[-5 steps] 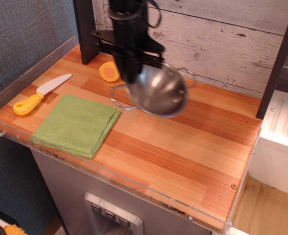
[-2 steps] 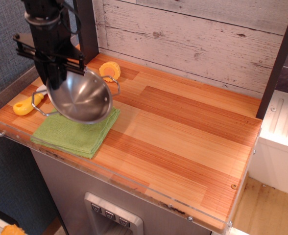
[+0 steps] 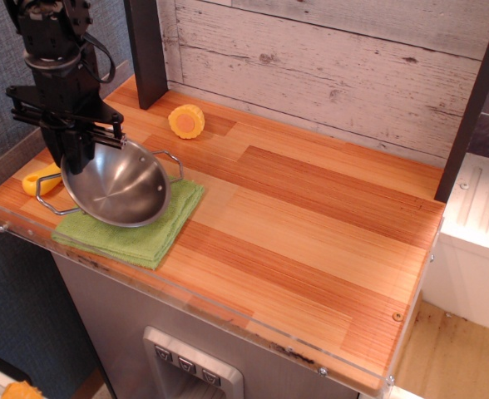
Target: Place the colander on the green towel
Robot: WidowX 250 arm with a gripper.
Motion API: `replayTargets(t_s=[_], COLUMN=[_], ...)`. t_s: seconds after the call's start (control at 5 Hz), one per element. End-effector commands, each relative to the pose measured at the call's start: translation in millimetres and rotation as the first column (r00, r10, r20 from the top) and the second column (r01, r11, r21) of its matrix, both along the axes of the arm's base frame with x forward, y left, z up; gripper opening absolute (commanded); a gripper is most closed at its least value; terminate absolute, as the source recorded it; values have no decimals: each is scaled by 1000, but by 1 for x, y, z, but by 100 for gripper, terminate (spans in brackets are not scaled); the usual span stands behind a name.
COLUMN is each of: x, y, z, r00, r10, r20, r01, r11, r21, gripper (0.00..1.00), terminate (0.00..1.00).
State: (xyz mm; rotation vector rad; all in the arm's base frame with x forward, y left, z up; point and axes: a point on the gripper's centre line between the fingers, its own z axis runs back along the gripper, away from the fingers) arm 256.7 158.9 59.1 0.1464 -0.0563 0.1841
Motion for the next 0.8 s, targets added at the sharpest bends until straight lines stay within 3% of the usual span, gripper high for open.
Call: replayTargets(t_s=[0.0, 0.2, 0.4, 0.6], x=[2, 3, 0, -2], y=[-11, -14, -8, -3], z=[11, 18, 14, 12], r00=[998, 997, 999, 999], r10=[-33, -38, -6, 33], r20=[46, 61, 34, 13], r01=[33, 37, 5, -34], r11=[999, 999, 999, 998], r21=[9, 19, 51, 58], gripper=[0, 0, 100, 100], terminate=[0, 0, 0, 0])
